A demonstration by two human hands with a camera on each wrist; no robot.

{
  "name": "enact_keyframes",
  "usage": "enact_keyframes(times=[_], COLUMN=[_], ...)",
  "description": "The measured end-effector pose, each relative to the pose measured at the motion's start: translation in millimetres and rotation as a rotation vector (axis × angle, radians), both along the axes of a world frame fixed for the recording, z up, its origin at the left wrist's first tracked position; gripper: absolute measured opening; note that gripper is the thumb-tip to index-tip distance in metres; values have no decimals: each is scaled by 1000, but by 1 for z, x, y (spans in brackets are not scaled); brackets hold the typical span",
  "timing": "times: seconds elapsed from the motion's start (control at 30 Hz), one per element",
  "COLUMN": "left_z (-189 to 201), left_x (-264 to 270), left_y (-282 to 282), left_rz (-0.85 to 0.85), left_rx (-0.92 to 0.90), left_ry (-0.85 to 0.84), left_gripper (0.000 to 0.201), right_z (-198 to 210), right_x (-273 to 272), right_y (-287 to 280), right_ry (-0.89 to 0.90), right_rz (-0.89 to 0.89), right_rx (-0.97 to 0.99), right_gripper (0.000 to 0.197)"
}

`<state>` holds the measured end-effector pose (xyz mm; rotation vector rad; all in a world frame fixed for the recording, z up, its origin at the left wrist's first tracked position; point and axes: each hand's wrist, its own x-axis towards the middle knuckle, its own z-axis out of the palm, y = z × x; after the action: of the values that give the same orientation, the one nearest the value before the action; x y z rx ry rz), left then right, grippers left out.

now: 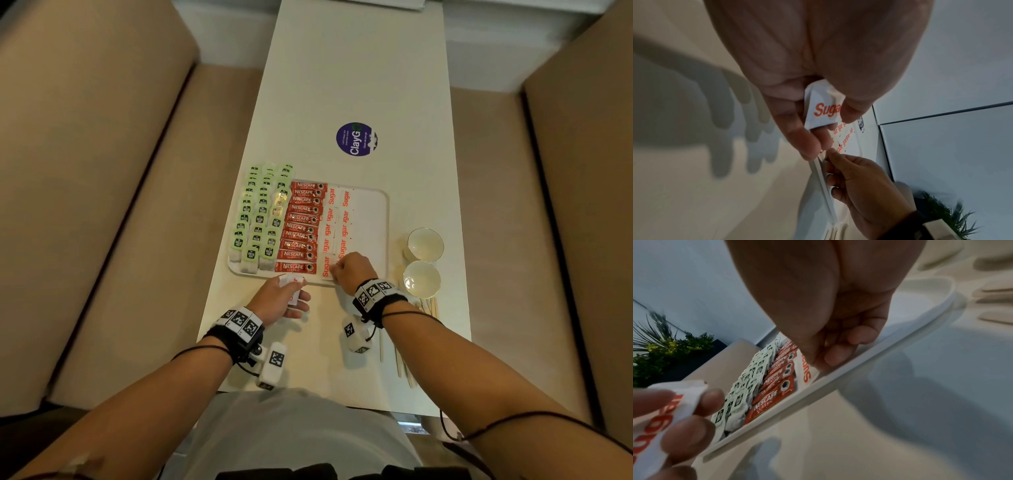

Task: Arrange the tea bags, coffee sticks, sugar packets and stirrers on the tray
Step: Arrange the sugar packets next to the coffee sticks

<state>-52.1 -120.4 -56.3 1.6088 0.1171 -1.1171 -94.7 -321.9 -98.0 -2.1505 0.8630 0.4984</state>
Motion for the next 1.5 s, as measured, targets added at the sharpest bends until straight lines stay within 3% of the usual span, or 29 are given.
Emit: enact_keyframes(times=[0.3, 0.7, 0.93, 1.3, 1.5], left_z=[-2, 1, -9, -13, -15], left_x=[7, 11, 15, 18, 16], left_y=[4, 3, 4, -8, -17], left_rz=[35, 43, -23, -32, -9], left_rx=[-45, 16, 77, 74, 61], left_ry=[31, -26, -124, -176, -162], left_gripper=[23, 14, 19, 15, 15], right_z=[-1, 3, 7, 30, 31], right_x=[7, 11, 10, -17, -31], right_y=[4, 6, 6, 17, 21], right_ry=[31, 40, 30, -212, -267], right_rz=[-17, -31, -47, 100, 72], right_rx=[-11, -59, -44, 134, 206], right_gripper=[25, 29, 32, 47, 36])
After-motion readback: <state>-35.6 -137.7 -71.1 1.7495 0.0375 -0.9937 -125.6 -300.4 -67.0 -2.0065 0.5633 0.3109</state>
